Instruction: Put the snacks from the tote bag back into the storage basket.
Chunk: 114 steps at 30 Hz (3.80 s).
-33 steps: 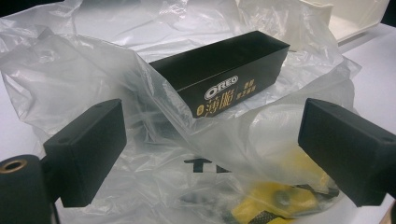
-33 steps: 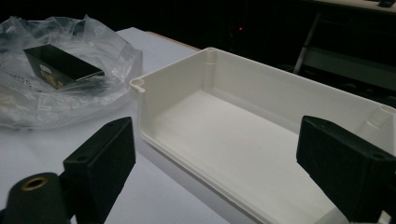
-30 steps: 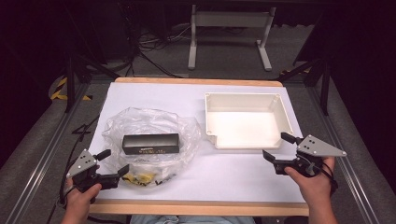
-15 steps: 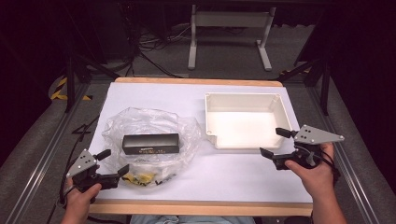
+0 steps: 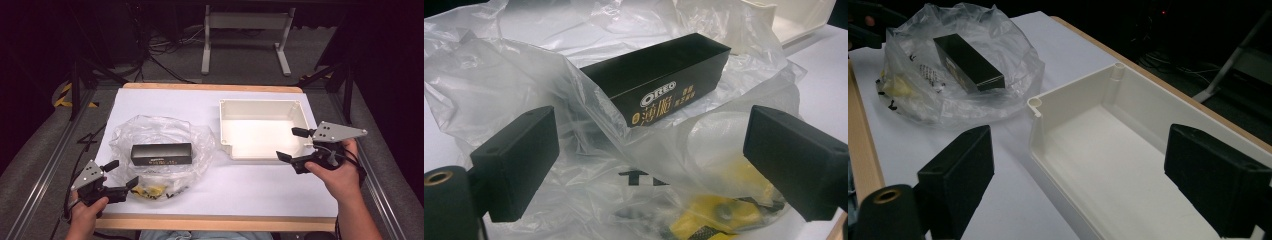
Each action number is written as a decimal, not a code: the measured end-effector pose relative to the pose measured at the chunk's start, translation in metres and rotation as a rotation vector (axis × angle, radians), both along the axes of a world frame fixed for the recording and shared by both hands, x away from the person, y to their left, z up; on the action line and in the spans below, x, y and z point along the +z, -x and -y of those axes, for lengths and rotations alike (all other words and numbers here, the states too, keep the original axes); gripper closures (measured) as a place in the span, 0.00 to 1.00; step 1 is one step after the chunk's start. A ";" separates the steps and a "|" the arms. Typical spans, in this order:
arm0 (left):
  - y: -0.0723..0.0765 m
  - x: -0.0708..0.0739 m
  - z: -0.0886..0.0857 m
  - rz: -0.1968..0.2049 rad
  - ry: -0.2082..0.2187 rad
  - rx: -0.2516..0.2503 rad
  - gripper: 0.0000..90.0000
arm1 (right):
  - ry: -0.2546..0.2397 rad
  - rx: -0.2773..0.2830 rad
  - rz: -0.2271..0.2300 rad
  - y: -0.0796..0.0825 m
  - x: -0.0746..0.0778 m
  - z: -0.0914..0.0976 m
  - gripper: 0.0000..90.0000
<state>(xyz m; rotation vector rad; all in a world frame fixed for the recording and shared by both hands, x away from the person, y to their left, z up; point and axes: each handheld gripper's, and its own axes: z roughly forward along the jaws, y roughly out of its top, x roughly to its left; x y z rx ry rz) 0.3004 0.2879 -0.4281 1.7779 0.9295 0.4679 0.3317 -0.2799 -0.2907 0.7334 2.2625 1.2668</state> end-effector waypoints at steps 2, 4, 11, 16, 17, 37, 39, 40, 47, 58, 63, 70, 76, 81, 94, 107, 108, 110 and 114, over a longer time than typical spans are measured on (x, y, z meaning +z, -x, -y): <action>0.000 0.000 0.000 0.002 0.000 0.000 0.09 | 0.001 0.015 -0.002 -0.001 0.004 -0.002 0.17; 0.001 0.000 0.000 0.005 0.003 0.000 0.09 | 0.000 0.039 -0.005 -0.002 0.008 -0.006 0.17; 0.004 0.000 -0.002 0.006 0.000 0.005 0.09 | 0.045 0.092 -0.014 -0.012 0.018 -0.022 0.18; 0.006 0.000 -0.003 0.009 0.008 0.009 0.09 | 0.066 0.146 -0.029 -0.021 0.024 -0.035 0.18; 0.006 0.000 -0.003 0.009 0.007 0.009 0.09 | 0.070 0.155 -0.034 -0.023 0.025 -0.038 0.18; 0.005 0.003 -0.004 0.026 0.015 0.001 0.09 | 0.177 0.368 -0.124 -0.059 0.038 -0.105 0.22; 0.005 0.003 -0.003 0.028 0.013 -0.001 0.09 | 0.192 0.387 -0.132 -0.062 0.039 -0.113 0.22; 0.005 0.004 -0.003 0.030 0.013 -0.002 0.09 | 0.197 0.394 -0.134 -0.063 0.039 -0.116 0.22; 0.004 0.004 -0.004 0.035 0.028 0.001 0.09 | 0.225 0.438 -0.137 -0.070 0.042 -0.144 0.19; 0.003 0.004 -0.002 0.029 0.018 -0.012 0.09 | 0.269 0.483 -0.166 -0.083 0.038 -0.173 0.22; 0.002 0.004 -0.002 0.020 0.014 -0.017 0.09 | 0.276 0.479 -0.183 -0.087 0.033 -0.184 0.20; 0.002 0.004 -0.002 0.020 0.016 -0.022 0.09 | 0.313 0.502 -0.218 -0.098 0.020 -0.200 0.17; 0.002 0.004 -0.003 0.021 0.015 -0.019 0.09 | 0.320 0.524 -0.228 -0.107 -0.002 -0.218 0.15; 0.001 0.003 -0.003 0.022 0.021 -0.019 0.09 | 0.330 0.546 -0.246 -0.112 -0.016 -0.229 0.15; 0.002 0.004 -0.004 0.023 0.026 -0.016 0.09 | 0.353 0.568 -0.273 -0.126 -0.046 -0.255 0.12; 0.003 0.005 -0.004 0.030 0.029 -0.017 0.09 | 0.424 0.548 -0.255 -0.129 -0.067 -0.273 0.10; 0.003 0.005 -0.004 0.029 0.027 -0.016 0.09 | 0.421 0.545 -0.258 -0.130 -0.068 -0.274 0.10; 0.003 0.006 -0.005 0.025 0.023 -0.019 0.09 | 0.433 0.545 -0.266 -0.131 -0.072 -0.276 0.12; 0.003 0.006 -0.005 0.026 0.023 -0.019 0.09 | 0.452 0.550 -0.291 -0.133 -0.077 -0.280 0.14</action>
